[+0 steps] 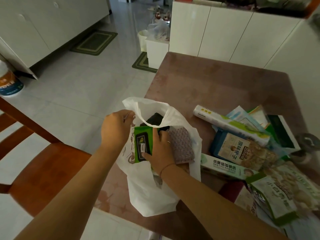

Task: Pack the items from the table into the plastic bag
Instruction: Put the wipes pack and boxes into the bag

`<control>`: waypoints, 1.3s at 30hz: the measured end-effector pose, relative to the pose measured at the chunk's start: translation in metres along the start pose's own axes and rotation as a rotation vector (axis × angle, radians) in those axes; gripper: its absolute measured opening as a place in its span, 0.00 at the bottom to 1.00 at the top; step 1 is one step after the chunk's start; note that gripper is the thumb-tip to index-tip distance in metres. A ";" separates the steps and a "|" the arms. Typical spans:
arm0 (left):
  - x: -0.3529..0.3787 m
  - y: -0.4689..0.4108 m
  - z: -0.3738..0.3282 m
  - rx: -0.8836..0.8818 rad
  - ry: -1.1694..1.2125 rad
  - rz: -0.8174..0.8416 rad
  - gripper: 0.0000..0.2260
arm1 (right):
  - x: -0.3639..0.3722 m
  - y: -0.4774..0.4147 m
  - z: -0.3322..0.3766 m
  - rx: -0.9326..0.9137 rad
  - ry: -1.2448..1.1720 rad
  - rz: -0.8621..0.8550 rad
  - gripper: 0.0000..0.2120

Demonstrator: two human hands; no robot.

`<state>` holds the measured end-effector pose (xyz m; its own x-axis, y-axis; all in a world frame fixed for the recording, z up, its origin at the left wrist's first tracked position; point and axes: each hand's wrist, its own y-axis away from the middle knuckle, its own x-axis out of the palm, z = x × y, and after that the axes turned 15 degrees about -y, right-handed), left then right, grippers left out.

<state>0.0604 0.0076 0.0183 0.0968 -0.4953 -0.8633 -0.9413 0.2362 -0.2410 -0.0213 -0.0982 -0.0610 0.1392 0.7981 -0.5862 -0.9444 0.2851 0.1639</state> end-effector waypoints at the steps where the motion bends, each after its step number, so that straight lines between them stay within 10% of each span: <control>1: 0.002 0.001 0.001 0.005 0.000 0.001 0.12 | 0.000 0.001 -0.001 -0.040 0.032 -0.027 0.44; 5: 0.007 0.008 0.009 0.053 -0.052 -0.010 0.17 | 0.003 0.009 -0.013 -0.334 0.386 -0.030 0.40; 9: 0.010 0.010 0.009 0.029 -0.078 0.017 0.17 | 0.003 0.009 -0.023 -0.243 0.618 0.127 0.38; 14: 0.015 0.012 0.007 0.012 -0.085 0.030 0.18 | -0.012 0.016 -0.016 -0.315 0.379 0.156 0.30; 21: 0.021 0.019 0.006 0.005 -0.115 0.015 0.18 | -0.085 0.035 -0.055 -0.356 -0.088 -0.493 0.08; 25: 0.020 0.022 0.006 -0.022 -0.121 0.015 0.17 | -0.136 0.031 -0.119 -0.032 0.060 -0.642 0.19; 31: 0.022 0.029 0.003 -0.052 -0.178 0.011 0.18 | -0.191 0.026 -0.180 0.374 0.211 -0.489 0.40; 35: 0.026 0.033 0.003 -0.068 -0.186 0.017 0.18 | -0.191 0.032 -0.168 0.174 0.204 -0.464 0.32; 39: 0.029 0.034 0.006 -0.059 -0.182 0.003 0.18 | -0.160 0.046 -0.157 -0.015 0.312 -0.073 0.36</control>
<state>0.0326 0.0065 -0.0172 0.1460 -0.3338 -0.9313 -0.9584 0.1856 -0.2168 -0.1341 -0.2962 -0.0837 0.1111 0.5741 -0.8112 -0.9397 0.3263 0.1023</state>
